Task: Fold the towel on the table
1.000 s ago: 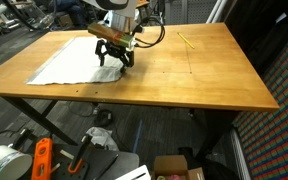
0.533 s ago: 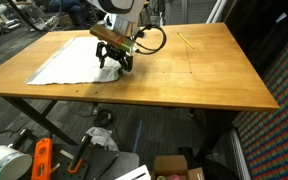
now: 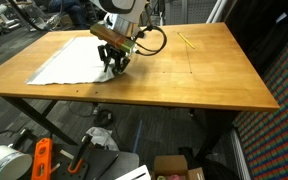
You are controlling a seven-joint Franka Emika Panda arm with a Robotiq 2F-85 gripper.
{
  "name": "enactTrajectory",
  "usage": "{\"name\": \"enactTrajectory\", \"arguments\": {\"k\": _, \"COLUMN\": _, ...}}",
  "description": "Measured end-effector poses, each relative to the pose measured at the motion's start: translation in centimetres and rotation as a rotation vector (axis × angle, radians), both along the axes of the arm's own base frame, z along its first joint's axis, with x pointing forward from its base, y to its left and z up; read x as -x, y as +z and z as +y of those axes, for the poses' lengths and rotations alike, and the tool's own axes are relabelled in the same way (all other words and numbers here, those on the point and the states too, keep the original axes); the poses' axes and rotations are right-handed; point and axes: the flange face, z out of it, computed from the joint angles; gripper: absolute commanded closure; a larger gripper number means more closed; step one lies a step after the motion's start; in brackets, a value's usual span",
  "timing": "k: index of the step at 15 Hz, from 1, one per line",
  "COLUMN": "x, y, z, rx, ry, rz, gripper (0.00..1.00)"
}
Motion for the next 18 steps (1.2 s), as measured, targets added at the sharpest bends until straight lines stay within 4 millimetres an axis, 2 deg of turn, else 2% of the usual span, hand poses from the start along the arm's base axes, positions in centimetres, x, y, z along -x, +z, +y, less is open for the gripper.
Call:
{"name": "enactTrajectory", "arguments": {"k": 1, "x": -0.1, "y": 0.2, "z": 0.0, "rx": -0.001, "ry": 0.001, "rz": -0.002, "gripper": 0.85}}
{"name": "enactTrajectory", "arguments": {"k": 4, "x": -0.2, "y": 0.7, "z": -0.1, "rx": 0.001, "ry": 0.008, "rz": -0.017, "gripper": 0.9}}
{"name": "enactTrajectory", "arguments": {"k": 11, "x": -0.1, "y": 4.0, "z": 0.3, "rx": 0.023, "ry": 0.023, "rz": -0.086, "gripper": 0.9}}
{"name": "enactTrajectory", "arguments": {"k": 15, "x": 0.6, "y": 5.1, "z": 1.7, "rx": 0.048, "ry": 0.041, "rz": -0.118, "gripper": 0.92}}
{"name": "enactTrajectory", "arguments": {"k": 18, "x": 1.3, "y": 5.6, "z": 3.5, "rx": 0.082, "ry": 0.066, "rz": -0.147, "gripper": 0.9}}
